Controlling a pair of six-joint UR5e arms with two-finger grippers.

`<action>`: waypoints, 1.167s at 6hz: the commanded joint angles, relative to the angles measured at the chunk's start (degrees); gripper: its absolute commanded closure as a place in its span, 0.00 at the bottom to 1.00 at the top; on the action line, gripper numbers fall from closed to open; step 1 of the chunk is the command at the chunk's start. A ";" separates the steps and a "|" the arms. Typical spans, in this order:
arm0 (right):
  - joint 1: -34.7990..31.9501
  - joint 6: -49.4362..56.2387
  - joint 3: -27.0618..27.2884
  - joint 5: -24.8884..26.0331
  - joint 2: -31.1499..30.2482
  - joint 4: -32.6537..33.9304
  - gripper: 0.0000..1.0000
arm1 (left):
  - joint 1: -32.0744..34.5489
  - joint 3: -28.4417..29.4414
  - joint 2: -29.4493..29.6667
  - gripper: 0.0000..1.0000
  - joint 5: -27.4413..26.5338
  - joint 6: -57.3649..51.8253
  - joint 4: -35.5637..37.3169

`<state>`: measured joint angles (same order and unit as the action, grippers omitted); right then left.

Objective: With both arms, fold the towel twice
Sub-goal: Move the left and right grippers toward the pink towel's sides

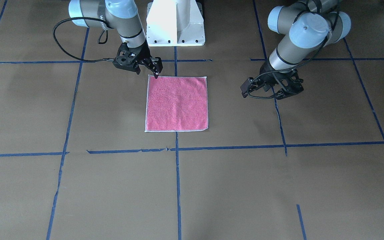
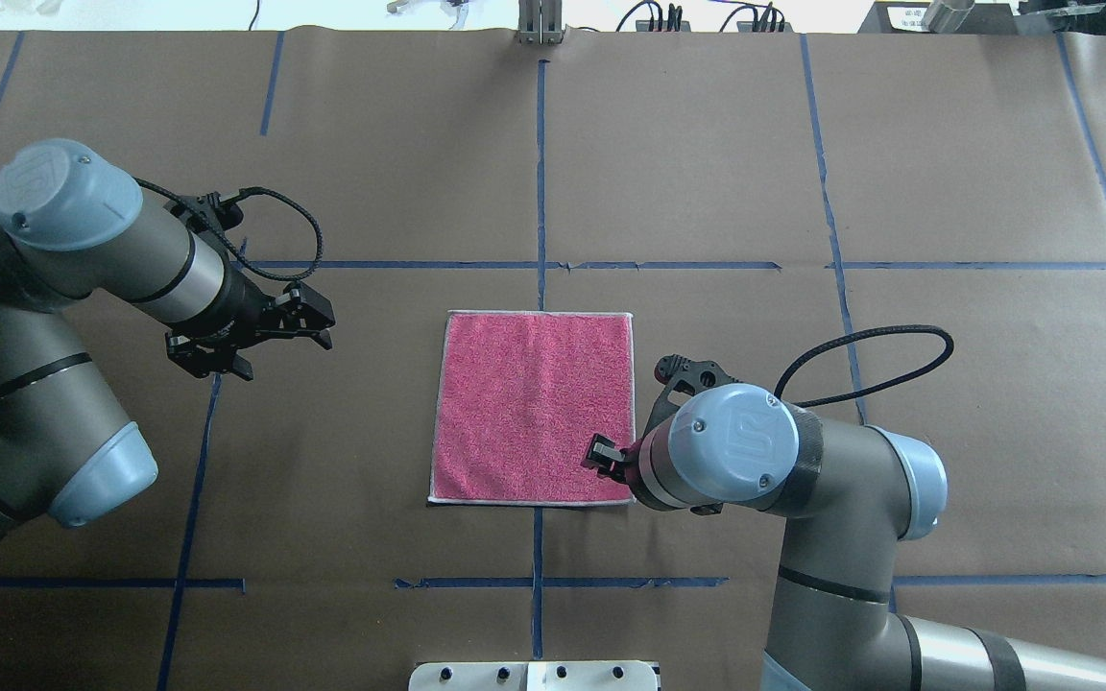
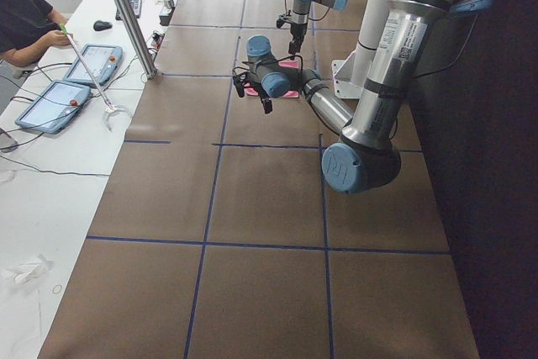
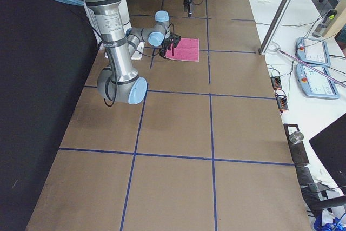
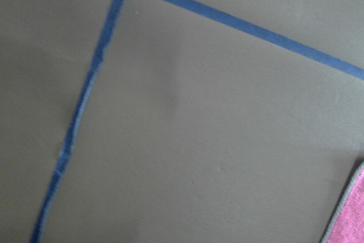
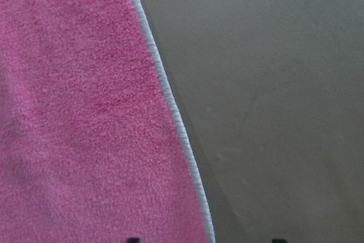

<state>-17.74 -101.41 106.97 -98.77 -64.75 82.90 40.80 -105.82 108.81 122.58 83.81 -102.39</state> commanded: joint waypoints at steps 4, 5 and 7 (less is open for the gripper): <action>3.85 -6.70 -0.80 6.48 -0.02 -0.02 0.31 | -1.16 -0.88 0.79 0.00 -1.20 1.70 0.00; 3.85 -6.61 -0.80 7.27 -0.02 -0.02 0.31 | -1.16 -0.97 0.79 0.00 -1.20 1.70 0.00; 3.68 -6.70 -0.89 8.24 -0.02 0.07 0.34 | -1.16 -1.58 0.79 0.00 -1.20 1.70 0.00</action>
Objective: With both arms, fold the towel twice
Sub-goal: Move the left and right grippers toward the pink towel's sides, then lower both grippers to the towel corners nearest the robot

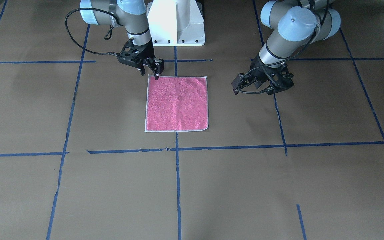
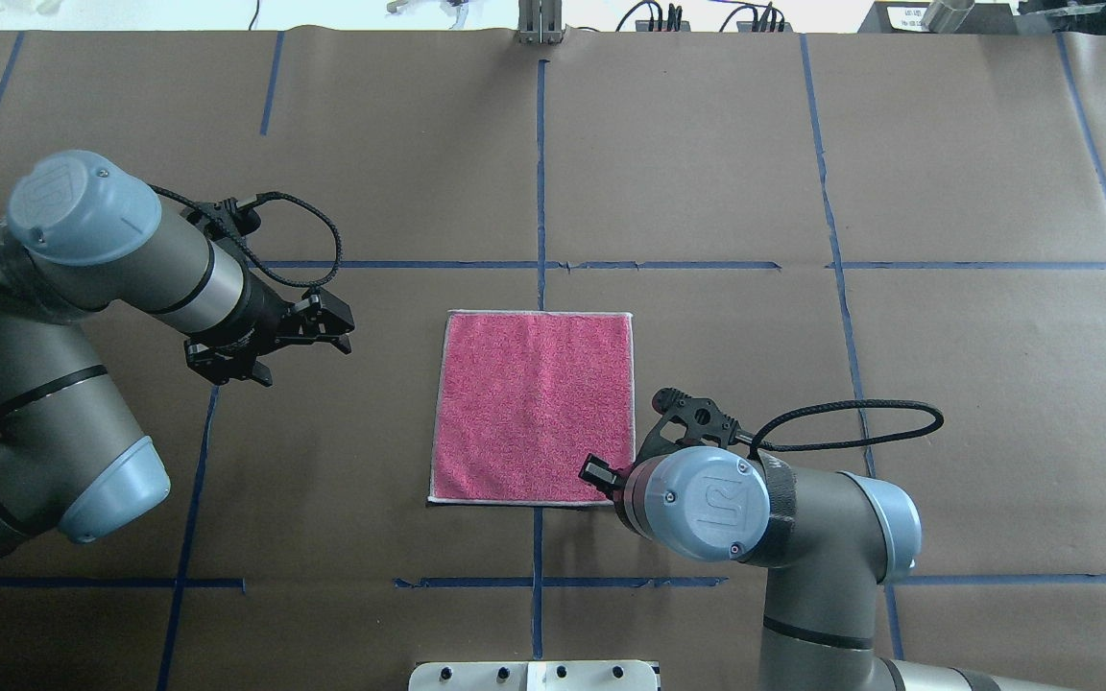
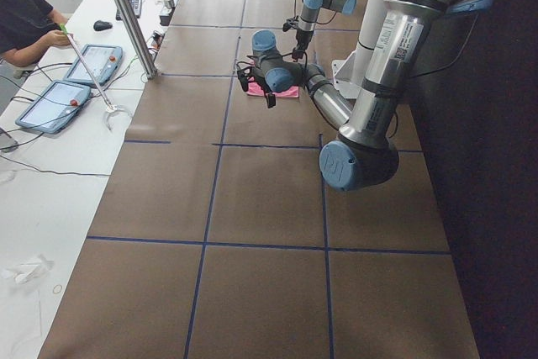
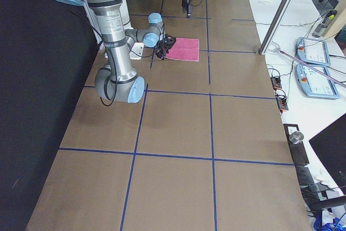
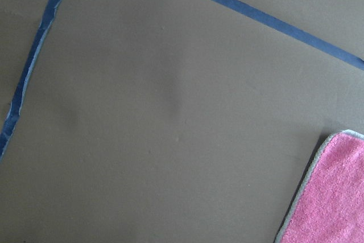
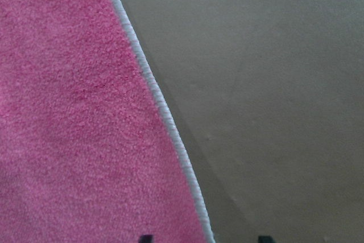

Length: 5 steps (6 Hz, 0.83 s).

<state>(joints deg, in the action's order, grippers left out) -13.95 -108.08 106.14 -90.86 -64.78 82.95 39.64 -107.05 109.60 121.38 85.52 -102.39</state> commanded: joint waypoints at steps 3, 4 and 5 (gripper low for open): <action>-0.03 -0.11 -0.32 0.16 0.09 0.11 0.50 | 0.00 -0.61 0.00 0.00 0.00 0.00 0.00; -0.03 -0.11 -0.32 0.07 0.17 0.11 0.51 | 0.00 -0.53 0.00 0.00 0.00 0.09 0.00; 0.06 -0.02 -0.23 0.07 0.18 0.02 0.51 | 0.00 -0.61 0.00 0.00 0.00 0.00 0.00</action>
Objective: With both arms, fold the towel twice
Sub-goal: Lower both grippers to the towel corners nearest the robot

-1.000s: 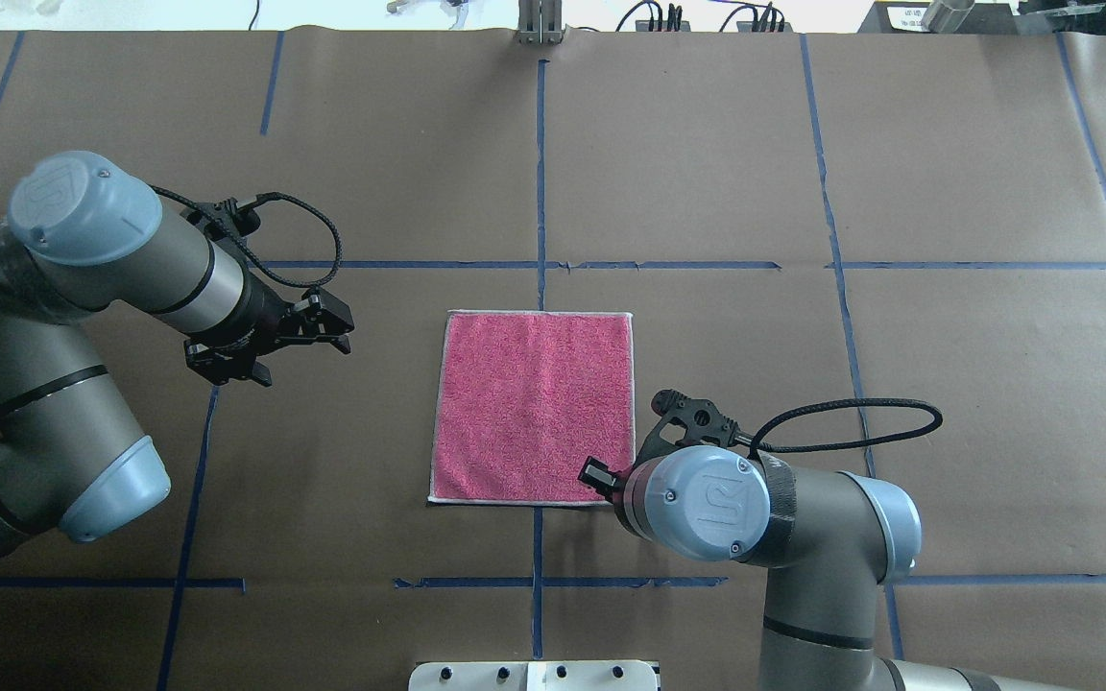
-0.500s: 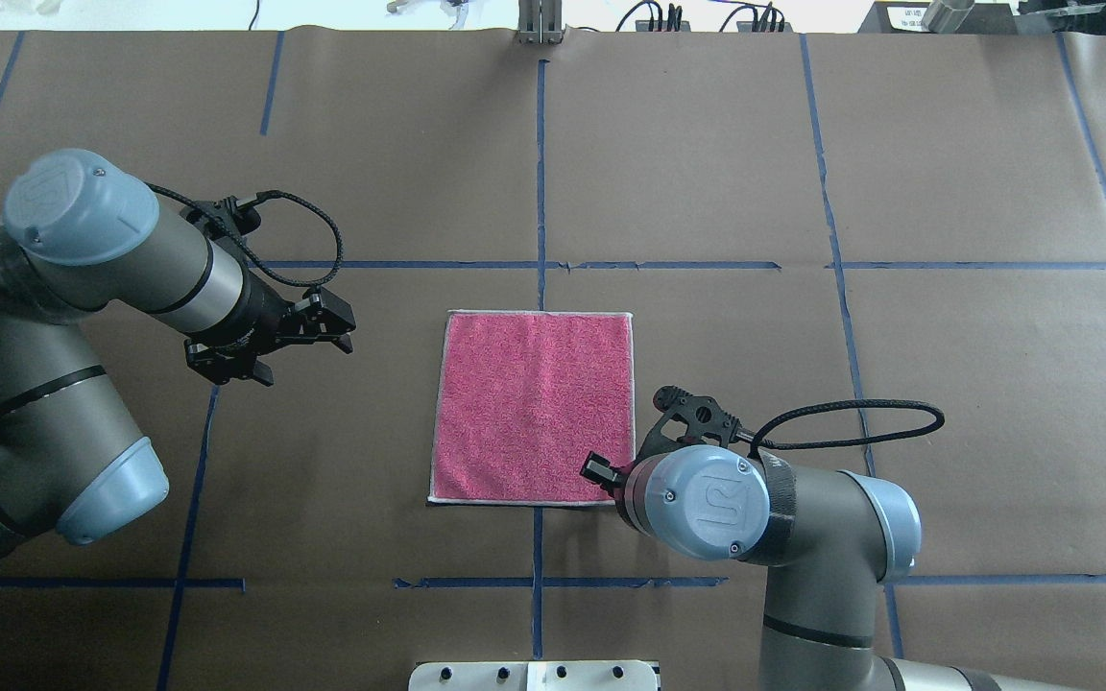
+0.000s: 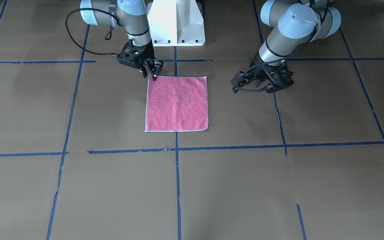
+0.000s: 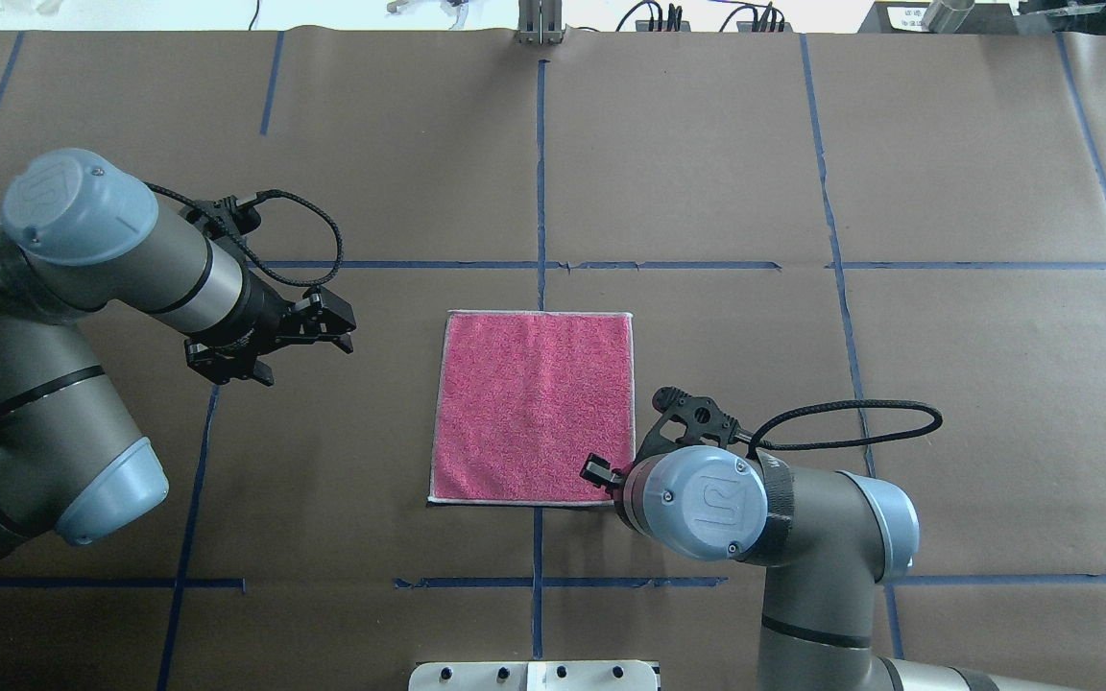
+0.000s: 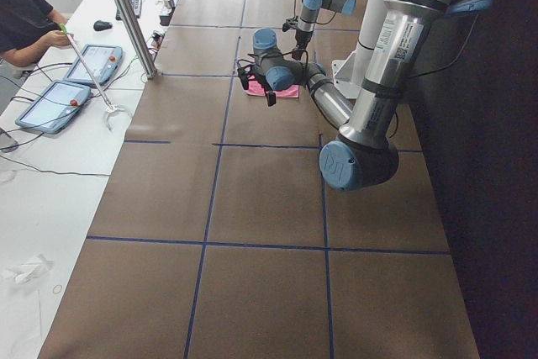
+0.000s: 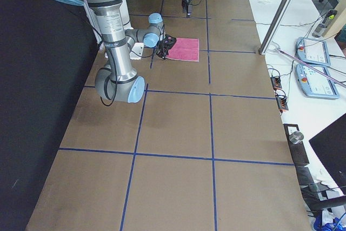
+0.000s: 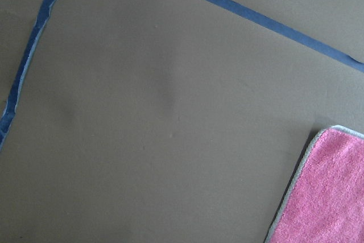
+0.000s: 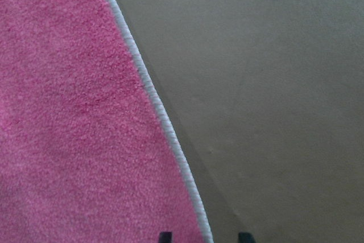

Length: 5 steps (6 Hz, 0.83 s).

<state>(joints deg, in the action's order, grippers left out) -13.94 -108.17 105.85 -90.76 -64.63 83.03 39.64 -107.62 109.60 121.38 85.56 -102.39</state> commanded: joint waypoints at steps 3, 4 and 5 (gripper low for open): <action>0.05 0.15 0.06 -0.29 0.03 -0.06 0.66 | 0.00 -0.22 -0.09 0.00 -0.09 0.05 0.00; -0.04 0.24 0.32 -0.55 -0.06 -0.06 0.91 | -0.09 -0.31 0.00 0.00 -0.17 1.26 0.09; -0.13 0.24 0.76 -0.55 -0.06 -0.06 0.99 | -0.44 -0.31 1.13 0.00 -0.61 4.84 0.17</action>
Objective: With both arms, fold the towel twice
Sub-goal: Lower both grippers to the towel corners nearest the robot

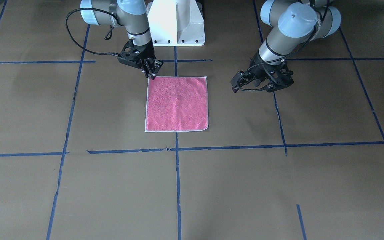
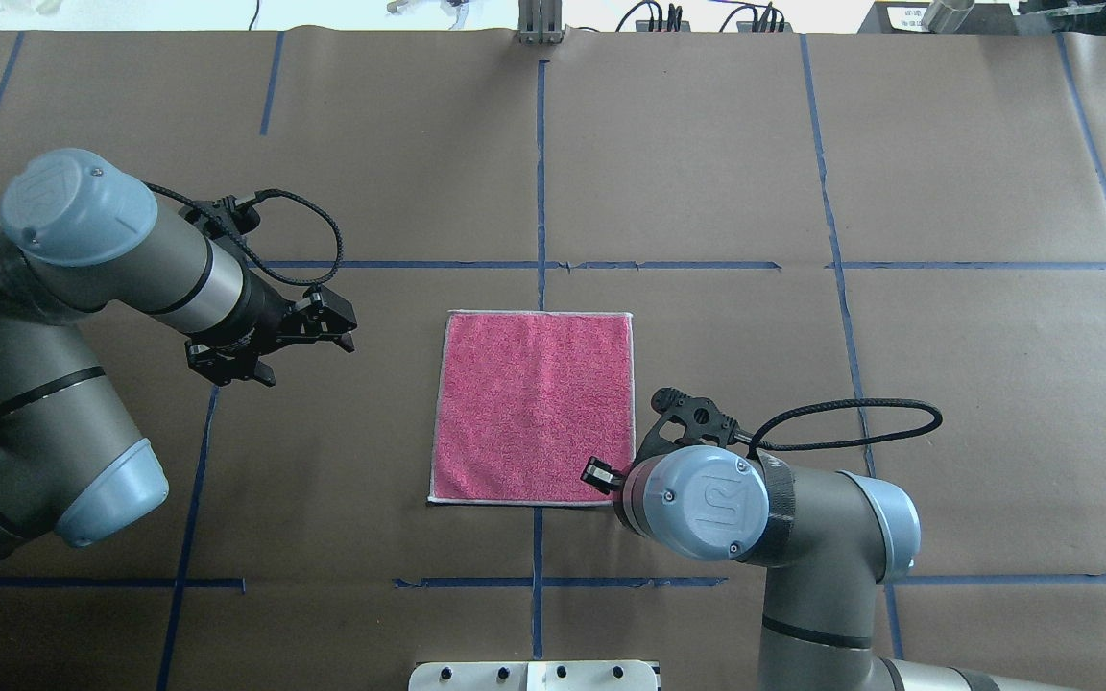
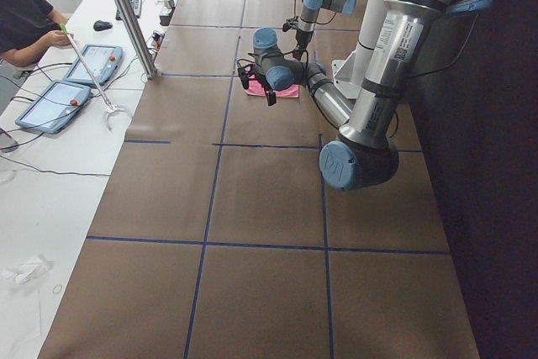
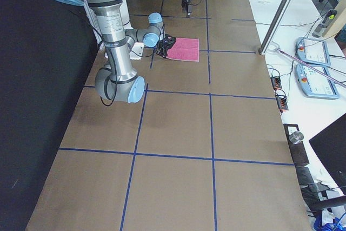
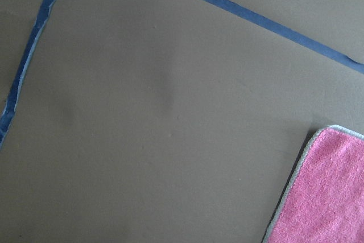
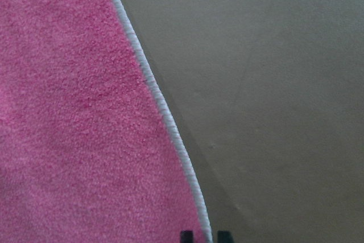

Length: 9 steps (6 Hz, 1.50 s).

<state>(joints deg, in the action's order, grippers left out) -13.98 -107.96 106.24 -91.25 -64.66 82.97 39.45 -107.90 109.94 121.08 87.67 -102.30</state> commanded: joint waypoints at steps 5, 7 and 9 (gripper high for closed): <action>-0.78 0.29 3.18 -0.25 -2.13 0.53 0.99 | -19.65 0.06 4.67 0.00 -20.87 23.94 0.79; -0.70 0.29 3.18 -0.25 -2.13 0.53 0.99 | -21.26 1.46 5.37 0.03 -21.33 24.13 0.79; -0.87 0.29 3.18 -0.25 -2.05 0.53 0.99 | -21.52 3.30 6.69 0.03 -22.12 24.13 0.79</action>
<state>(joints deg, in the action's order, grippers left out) -14.74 -107.67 109.42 -91.50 -66.78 83.50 18.08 -105.68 116.00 99.21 111.79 -101.51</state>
